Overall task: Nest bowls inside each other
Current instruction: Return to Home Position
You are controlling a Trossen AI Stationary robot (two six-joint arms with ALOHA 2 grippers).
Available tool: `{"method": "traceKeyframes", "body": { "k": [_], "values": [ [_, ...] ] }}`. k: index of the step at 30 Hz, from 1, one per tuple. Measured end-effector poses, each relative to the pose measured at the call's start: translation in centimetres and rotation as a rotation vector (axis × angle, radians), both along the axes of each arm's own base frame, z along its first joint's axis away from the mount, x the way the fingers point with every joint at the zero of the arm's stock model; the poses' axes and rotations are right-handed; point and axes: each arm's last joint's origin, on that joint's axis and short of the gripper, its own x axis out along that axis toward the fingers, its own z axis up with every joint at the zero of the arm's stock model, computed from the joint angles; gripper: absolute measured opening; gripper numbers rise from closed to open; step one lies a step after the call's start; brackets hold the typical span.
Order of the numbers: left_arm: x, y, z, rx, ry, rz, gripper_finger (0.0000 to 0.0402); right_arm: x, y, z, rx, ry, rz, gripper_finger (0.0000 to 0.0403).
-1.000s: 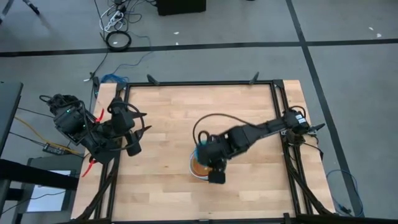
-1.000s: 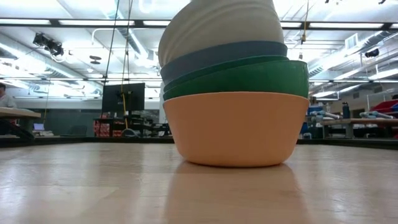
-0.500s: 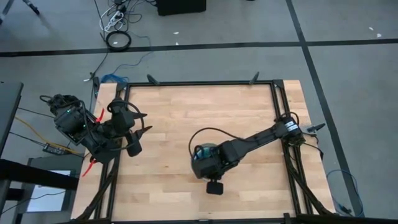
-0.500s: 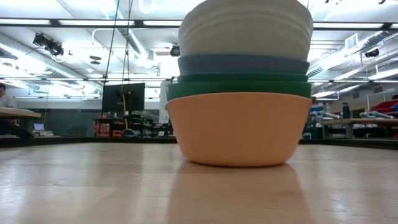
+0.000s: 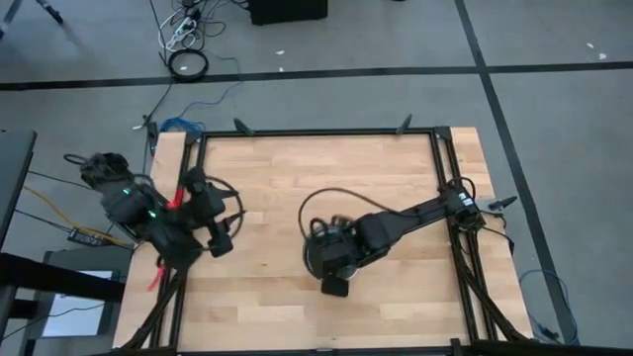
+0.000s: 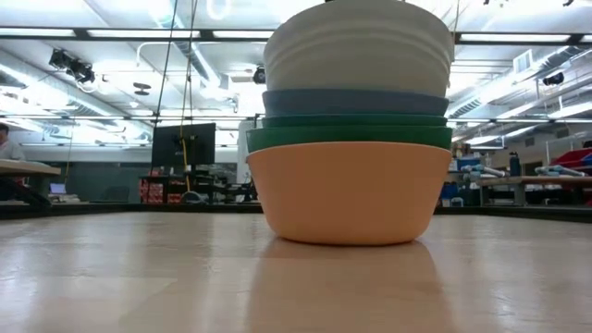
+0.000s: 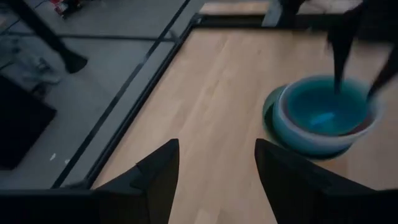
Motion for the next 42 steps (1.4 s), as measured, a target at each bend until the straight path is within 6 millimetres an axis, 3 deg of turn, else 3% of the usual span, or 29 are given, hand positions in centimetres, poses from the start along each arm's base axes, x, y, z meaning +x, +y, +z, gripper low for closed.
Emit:
{"method": "traceKeyframes", "body": {
  "k": [6,9,14,16,18,21,24,27,30,34,42],
  "values": [
    [-0.2,0.2,-4.6,0.067,0.058,0.119,0.0218,-2.1,-2.6,3.4,-0.342,-0.039,-0.126,0.0193],
    [-2.3,0.5,-5.5,0.036,-0.03,0.116,0.0218,-3.9,-3.1,6.4,-0.378,-0.18,-0.151,0.019],
    [-7.5,1.4,-6.1,-0.083,-0.225,-0.011,0.0218,-11.3,-2.3,11.9,-0.415,-0.416,-0.217,0.0182],
    [-9.0,1.7,-6.7,-0.122,-0.279,-0.097,0.0218,-14.7,-1.7,13.1,-0.424,-0.503,-0.232,0.0182],
    [-9.9,1.7,-7.7,-0.118,-0.308,-0.174,0.0218,-17.6,-1.1,13.0,-0.433,-0.563,-0.237,0.0183],
    [-10.8,1.7,-9.3,-0.08,-0.364,-0.251,0.0218,-21.2,-0.2,10.8,-0.45,-0.649,-0.251,0.0184],
    [-11.6,2.1,-10.4,-0.062,-0.402,-0.3,0.0218,-24.0,-0.4,6.5,-0.447,-0.735,-0.295,0.0185],
    [-12.0,2.9,-10.6,-0.057,-0.429,-0.319,0.0218,-25.9,-1.1,1.7,-0.391,-0.784,-0.347,0.0183],
    [-12.3,4.1,-10.4,-0.062,-0.453,-0.316,0.0218,-26.8,-2.1,-1.9,-0.333,-0.816,-0.392,0.0182],
    [-12.7,6.1,-9.9,-0.027,-0.501,-0.323,0.0218,-27.5,-3.1,-4.9,-0.336,-0.834,-0.384,0.0181],
    [-13.9,12.0,-9.9,-0.039,-0.628,-0.273,0.0218,-29.7,-6.4,-8.1,-0.331,-0.85,-0.388,0.0176]
  ]
}}
